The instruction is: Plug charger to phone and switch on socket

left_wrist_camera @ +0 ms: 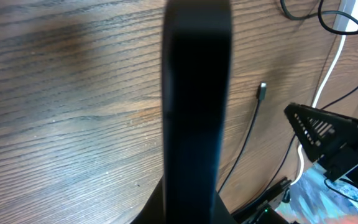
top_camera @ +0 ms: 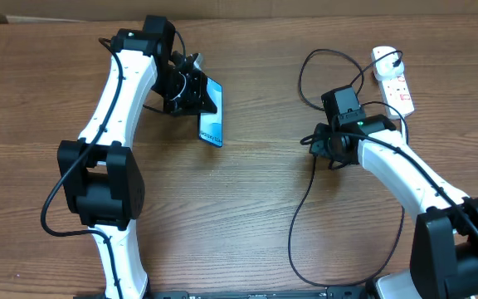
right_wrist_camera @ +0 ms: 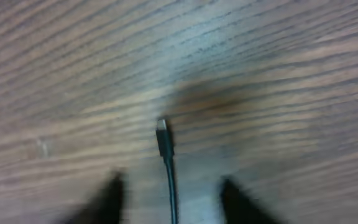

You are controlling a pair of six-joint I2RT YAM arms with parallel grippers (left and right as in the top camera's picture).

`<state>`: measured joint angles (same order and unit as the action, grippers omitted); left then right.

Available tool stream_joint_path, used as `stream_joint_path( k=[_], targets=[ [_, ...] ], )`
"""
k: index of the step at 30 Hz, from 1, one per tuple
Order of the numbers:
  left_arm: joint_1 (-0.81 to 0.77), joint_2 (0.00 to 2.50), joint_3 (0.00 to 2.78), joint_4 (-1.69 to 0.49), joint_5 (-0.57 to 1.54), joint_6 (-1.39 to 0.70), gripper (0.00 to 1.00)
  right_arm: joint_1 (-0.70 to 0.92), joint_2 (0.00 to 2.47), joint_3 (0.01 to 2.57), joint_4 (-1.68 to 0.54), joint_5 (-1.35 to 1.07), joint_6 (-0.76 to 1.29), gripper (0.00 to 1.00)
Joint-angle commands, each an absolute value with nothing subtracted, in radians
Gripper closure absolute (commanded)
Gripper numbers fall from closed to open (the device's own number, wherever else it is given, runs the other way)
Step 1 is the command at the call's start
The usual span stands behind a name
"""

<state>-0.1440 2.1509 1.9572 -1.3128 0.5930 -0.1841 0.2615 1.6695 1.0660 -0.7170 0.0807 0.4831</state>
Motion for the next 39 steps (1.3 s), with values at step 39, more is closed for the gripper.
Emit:
stream_joint_path(
  k=[39],
  targets=[
    [-0.152, 2.151, 1.964, -1.309, 0.603, -0.187, 0.95, 0.15, 1.848, 1.046, -0.646, -0.227, 0.26, 0.72]
  ],
)
